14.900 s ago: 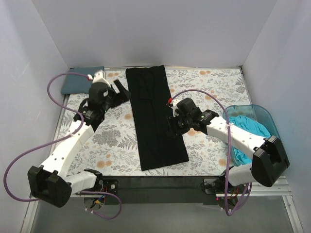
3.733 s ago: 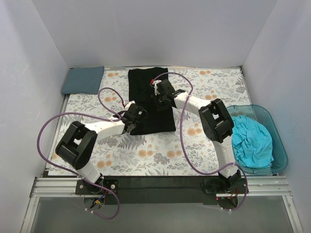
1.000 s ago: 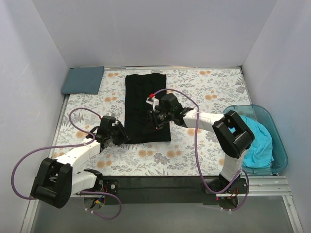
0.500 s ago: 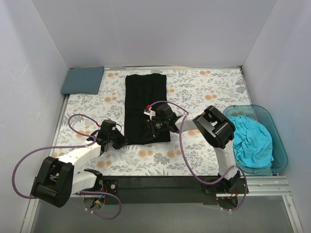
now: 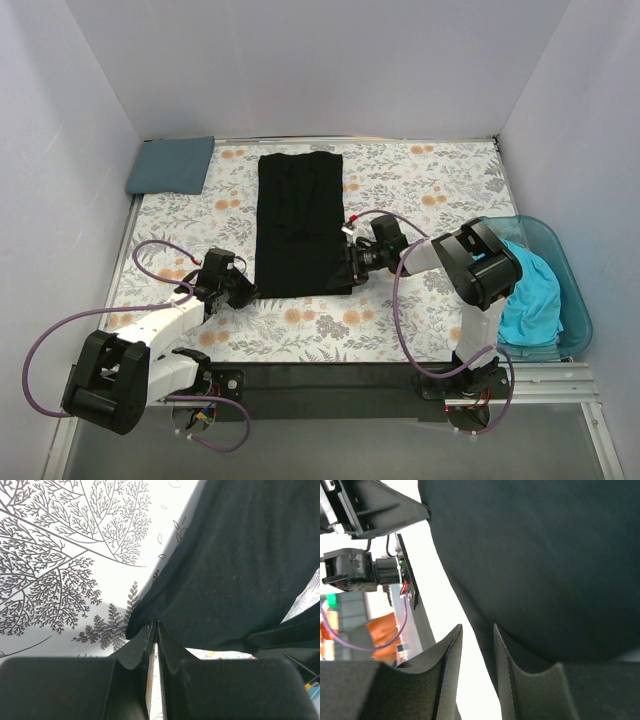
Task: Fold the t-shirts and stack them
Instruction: Fold the tshirt
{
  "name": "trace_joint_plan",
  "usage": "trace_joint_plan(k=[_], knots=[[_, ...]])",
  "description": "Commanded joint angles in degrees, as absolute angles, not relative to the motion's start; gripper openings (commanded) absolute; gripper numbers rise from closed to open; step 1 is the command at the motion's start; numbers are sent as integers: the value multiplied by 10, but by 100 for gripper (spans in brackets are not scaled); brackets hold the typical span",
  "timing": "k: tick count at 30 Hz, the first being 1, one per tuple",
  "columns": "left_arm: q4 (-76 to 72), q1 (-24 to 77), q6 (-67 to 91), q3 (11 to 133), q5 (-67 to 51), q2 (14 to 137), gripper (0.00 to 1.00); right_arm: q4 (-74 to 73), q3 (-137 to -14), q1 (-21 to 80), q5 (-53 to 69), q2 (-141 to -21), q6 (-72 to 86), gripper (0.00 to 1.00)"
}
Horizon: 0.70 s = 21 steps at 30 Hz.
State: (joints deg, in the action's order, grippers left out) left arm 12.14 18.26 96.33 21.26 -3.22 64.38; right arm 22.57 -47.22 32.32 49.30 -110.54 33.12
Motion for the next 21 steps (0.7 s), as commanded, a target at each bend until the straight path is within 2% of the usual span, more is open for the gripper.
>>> trace_joint_plan(k=[1,9,16,21], knots=[[178,174,956,196,18,649,9,195,-416,280,504,-1087,306,33],[178,174,940,208,7,637,10,162,-380,229,518,-1028,276,32],[167,174,918,221,-44,634,13,113,-417,262,526,-967,272,33],[172,174,904,242,-64,620,16,113,-459,302,521,-968,286,33]])
